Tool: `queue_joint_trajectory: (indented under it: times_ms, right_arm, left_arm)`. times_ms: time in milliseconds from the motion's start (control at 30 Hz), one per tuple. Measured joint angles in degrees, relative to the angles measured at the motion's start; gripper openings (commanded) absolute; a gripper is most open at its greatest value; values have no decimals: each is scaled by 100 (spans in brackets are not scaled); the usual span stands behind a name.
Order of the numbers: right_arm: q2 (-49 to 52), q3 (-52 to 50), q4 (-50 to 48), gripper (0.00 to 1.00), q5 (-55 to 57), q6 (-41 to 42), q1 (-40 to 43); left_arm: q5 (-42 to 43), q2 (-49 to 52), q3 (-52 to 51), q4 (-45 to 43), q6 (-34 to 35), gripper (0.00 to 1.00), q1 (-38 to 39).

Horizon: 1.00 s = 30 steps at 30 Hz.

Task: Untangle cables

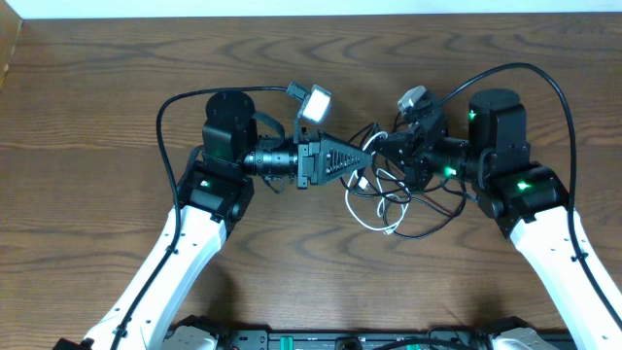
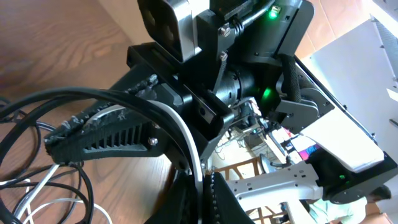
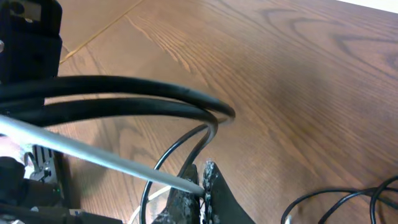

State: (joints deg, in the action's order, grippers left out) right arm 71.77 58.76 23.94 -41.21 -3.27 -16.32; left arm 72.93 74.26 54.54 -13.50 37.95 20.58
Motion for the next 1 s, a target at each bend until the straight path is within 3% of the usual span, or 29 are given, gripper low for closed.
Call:
queue_joint_trajectory:
  times_ms: [300, 467, 600, 733, 867, 1000]
  right_arm:
    - [0, 0, 7, 1, 286, 7, 0]
    - [0, 0, 232, 1, 1561, 444, -11]
    - [2, 0, 492, 1, 2581, 713, -11]
    - [2, 0, 673, 1, 3383, 826, -11]
    - [2, 0, 634, 1, 4105, 876, -9]
    - [2, 74, 501, 1, 4452, 892, 35]
  left_arm:
    - [-46, 0, 0, 2, -9, 8, 0]
    - [-297, 0, 9, 743, -422, 17, 0]
    - [-1329, 0, 11, 2216, -988, 17, 11]
    - [-2638, 0, 11, 3086, -1355, 17, 11]
    - [-3635, 0, 11, 3491, -1554, 17, 11]
    - [-4120, 0, 11, 3580, -1611, 17, 11]
